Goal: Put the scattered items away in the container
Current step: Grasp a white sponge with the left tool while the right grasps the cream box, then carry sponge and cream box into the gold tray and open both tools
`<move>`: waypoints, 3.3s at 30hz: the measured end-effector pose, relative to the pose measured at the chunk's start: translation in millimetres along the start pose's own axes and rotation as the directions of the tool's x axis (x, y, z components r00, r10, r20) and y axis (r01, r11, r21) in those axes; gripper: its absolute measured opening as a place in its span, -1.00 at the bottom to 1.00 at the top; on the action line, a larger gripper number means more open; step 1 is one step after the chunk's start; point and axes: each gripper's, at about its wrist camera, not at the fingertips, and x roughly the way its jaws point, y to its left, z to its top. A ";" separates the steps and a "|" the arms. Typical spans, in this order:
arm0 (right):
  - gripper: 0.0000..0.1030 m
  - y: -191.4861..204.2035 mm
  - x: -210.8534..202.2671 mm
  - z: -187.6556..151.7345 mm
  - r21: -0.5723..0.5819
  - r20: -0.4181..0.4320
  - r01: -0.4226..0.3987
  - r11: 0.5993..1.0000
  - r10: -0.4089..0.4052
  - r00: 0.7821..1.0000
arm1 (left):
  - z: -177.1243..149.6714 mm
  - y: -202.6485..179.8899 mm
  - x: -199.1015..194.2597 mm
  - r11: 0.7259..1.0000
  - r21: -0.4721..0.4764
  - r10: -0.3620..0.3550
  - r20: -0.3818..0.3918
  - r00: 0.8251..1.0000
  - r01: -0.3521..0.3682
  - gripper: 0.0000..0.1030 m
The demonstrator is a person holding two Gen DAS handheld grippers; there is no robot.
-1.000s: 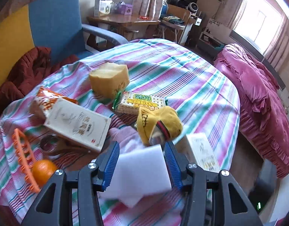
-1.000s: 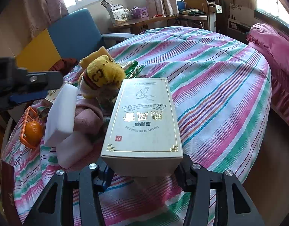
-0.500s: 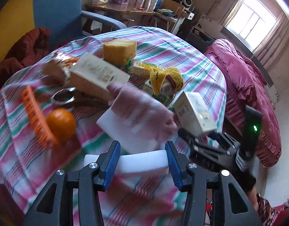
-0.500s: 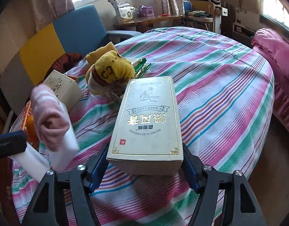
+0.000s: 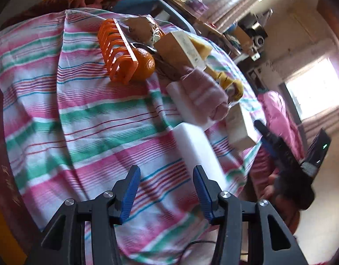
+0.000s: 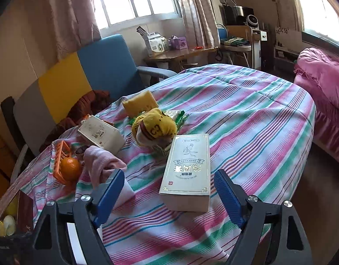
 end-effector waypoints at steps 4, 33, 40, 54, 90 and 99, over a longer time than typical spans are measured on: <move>0.66 -8.5 20.6 0.6 -0.001 -0.078 0.063 0.998 -0.063 0.995 | 6.5 -50.3 26.3 0.991 0.131 0.052 -0.081 0.995 -0.041 0.03; 0.05 -19.9 46.9 -11.5 -0.007 -0.143 0.070 0.998 -0.070 0.987 | 16.1 -116.8 129.6 0.879 0.351 0.364 -0.053 0.930 -0.324 0.23; 0.05 -20.4 49.3 -17.2 -0.006 -0.155 0.064 0.998 -0.064 0.986 | 17.3 -114.0 121.3 0.918 0.319 0.258 -0.035 0.965 -0.234 -0.38; 0.04 -7.2 16.1 -7.4 -0.005 -0.093 0.012 1.000 -0.013 0.996 | 9.4 -104.8 71.1 0.951 0.253 0.175 0.019 0.984 -0.174 -0.42; 0.04 234.4 -45.0 -41.1 -0.356 -0.222 -0.490 0.796 0.438 0.871 | -48.9 68.2 -145.7 0.867 -0.110 0.495 0.297 0.816 -0.486 -0.42; 0.04 306.6 -40.3 -78.8 -0.430 -0.358 -0.584 0.689 0.464 0.811 | -78.5 129.0 -177.8 0.815 -0.252 0.577 0.263 0.773 -0.522 -0.42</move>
